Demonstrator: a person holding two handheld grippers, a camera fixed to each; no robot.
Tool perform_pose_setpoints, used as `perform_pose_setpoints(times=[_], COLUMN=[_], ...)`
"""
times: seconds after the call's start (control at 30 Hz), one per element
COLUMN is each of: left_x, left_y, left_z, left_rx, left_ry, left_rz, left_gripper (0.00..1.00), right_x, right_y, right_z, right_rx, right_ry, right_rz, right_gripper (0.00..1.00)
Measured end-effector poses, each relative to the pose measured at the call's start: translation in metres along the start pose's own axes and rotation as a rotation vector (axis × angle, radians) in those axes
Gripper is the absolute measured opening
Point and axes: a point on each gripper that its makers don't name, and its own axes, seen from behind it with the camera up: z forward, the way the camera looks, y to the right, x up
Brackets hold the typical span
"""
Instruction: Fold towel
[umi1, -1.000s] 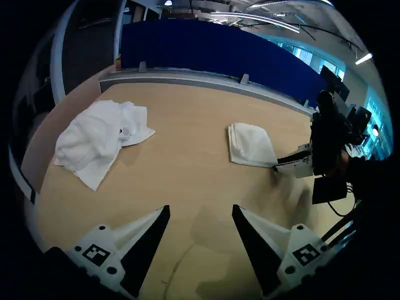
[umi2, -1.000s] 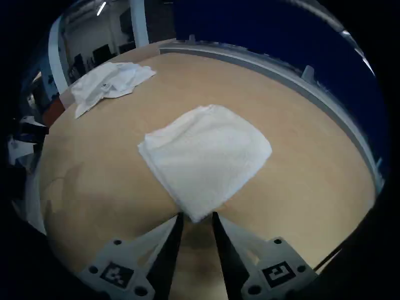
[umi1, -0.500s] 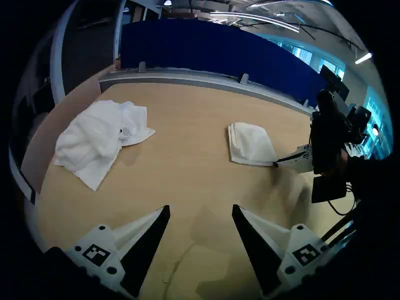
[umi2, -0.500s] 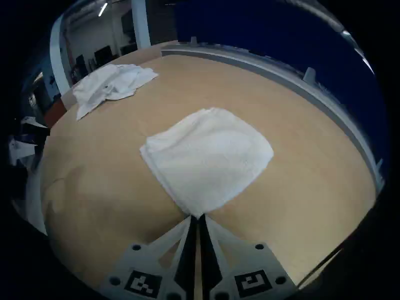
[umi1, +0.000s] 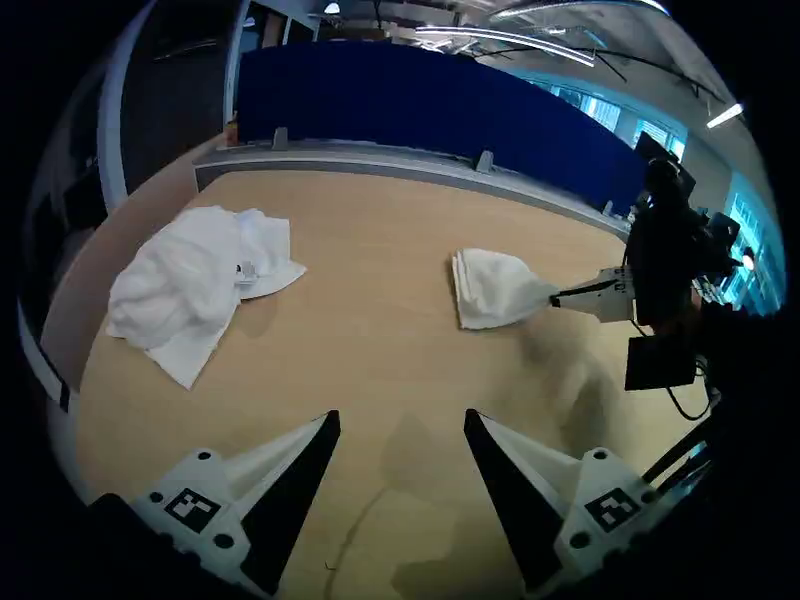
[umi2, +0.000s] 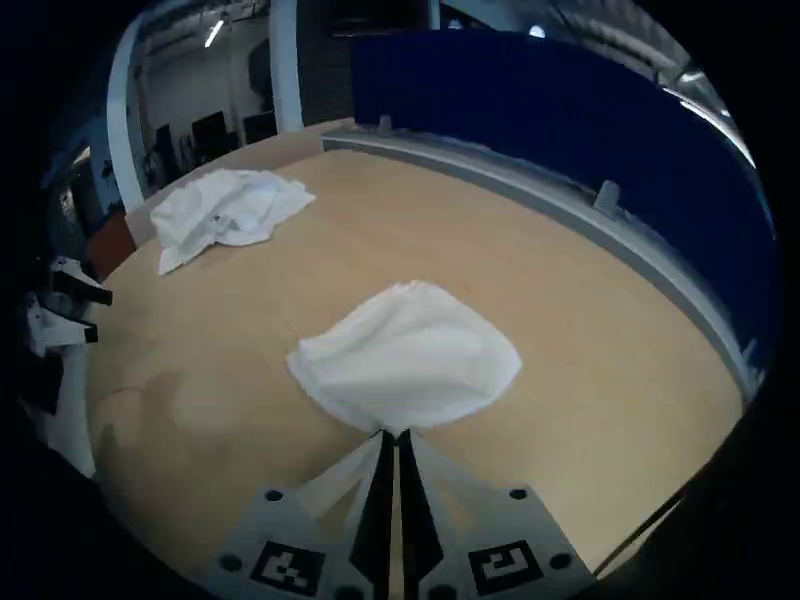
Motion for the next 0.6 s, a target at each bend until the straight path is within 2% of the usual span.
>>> perform_pose_setpoints(times=[0.23,0.4,0.6], left_x=[0.007,0.013,0.021], left_y=[-0.001,-0.001,0.001], left_z=[-0.003,-0.003,-0.002], left_rx=[-0.007,-0.013,-0.027], left_ry=[0.017,0.027,0.036], left_rz=[0.005,0.011,0.017], left_gripper=[0.92,0.92,0.92], right_x=[0.053,0.083,0.111], right_y=[0.002,0.003,0.006], right_z=[-0.02,-0.037,-0.056], right_rx=[-0.006,-0.01,-0.014], right_ry=[0.102,0.147,0.19], right_rz=[-0.034,-0.07,-0.073], right_gripper=[0.03,0.03,0.03])
